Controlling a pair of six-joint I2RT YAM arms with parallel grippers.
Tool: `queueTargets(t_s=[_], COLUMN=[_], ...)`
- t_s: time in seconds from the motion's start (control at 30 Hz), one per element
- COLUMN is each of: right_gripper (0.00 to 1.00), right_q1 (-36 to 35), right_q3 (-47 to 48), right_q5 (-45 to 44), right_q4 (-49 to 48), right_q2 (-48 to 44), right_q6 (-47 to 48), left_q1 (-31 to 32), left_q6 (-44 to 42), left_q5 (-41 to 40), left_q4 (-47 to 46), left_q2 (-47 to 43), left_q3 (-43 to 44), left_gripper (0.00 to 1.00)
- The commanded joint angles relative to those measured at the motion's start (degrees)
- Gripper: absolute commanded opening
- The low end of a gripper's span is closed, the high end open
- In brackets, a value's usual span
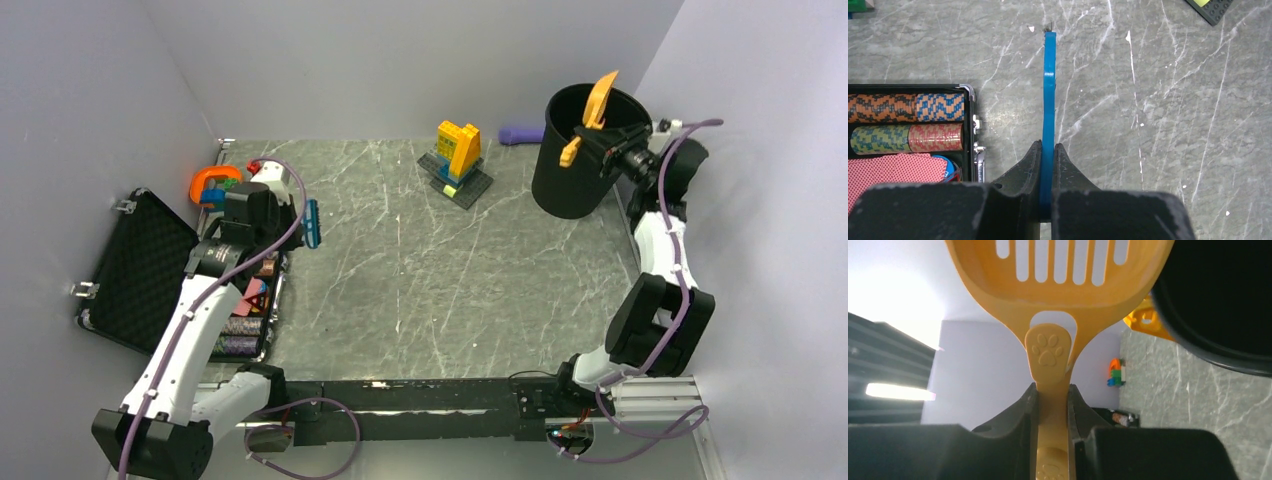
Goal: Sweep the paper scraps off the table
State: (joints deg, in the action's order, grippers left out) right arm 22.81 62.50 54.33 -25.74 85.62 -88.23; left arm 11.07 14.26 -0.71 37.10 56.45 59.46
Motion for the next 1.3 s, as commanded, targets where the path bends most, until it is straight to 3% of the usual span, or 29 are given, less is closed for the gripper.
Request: queueTargets(t_s=[0.0,0.13,0.2,0.33,0.43,0.63,0.97,1.0,1.03,1.1,1.13,1.27], right_gripper=[0.0,0.0,0.0,0.0,0.0,0.0,0.0,0.04,0.17,0.64,0.96,1.0], right_q1=[-2.94,-11.71,-18.68,-36.2,-45.57,-60.68,-70.18,-70.29,-70.37,-70.41,-70.36,-70.38], right_q3=[14.4,25.67,30.36,26.65,18.6,6.73,7.69,8.04,8.21,8.26,8.14,7.2], right_q5=[-1.58,-8.84,-17.12,-33.32,-43.45,-55.53,-68.08,-68.57,-69.4,-72.02,-72.52,-71.69], right_q4=[23.55,45.11,54.5,62.34,63.67,63.57,66.46,66.77,66.98,67.79,67.8,65.45], right_q2=[-4.92,-5.24,-5.12,-6.89,-7.78,-4.49,10.29,11.16,11.65,11.98,11.74,9.2], right_q6=[24.59,44.75,53.99,64.52,65.96,62.37,59.53,59.52,59.22,57.08,56.44,56.41], left_q1=[-0.24,-0.17,-0.17,-0.2,-0.11,0.48,2.2,2.23,2.26,2.33,2.35,2.53], left_q6=[-0.56,0.09,0.57,1.98,3.82,7.96,11.9,11.99,12.01,12.15,12.19,12.19], left_q5=[2.32,4.51,5.9,9.86,13.74,19.35,26.57,26.89,27.15,27.33,27.46,28.24], left_q4=[-2.97,-3.61,-3.99,-4.93,-5.97,-8.42,-9.15,-9.29,-9.44,-9.88,-10.01,-10.53], left_q2=[0.26,1.04,1.69,3.65,5.51,10.13,22.5,23.1,23.5,23.94,24.04,24.77], left_q3=[0.96,1.16,1.33,1.54,1.36,-0.08,-1.07,-1.22,-1.38,-1.77,-1.8,-1.74], left_gripper=[0.0,0.0,0.0,0.0,0.0,0.0,0.0,0.0,0.0,0.0,0.0,0.0])
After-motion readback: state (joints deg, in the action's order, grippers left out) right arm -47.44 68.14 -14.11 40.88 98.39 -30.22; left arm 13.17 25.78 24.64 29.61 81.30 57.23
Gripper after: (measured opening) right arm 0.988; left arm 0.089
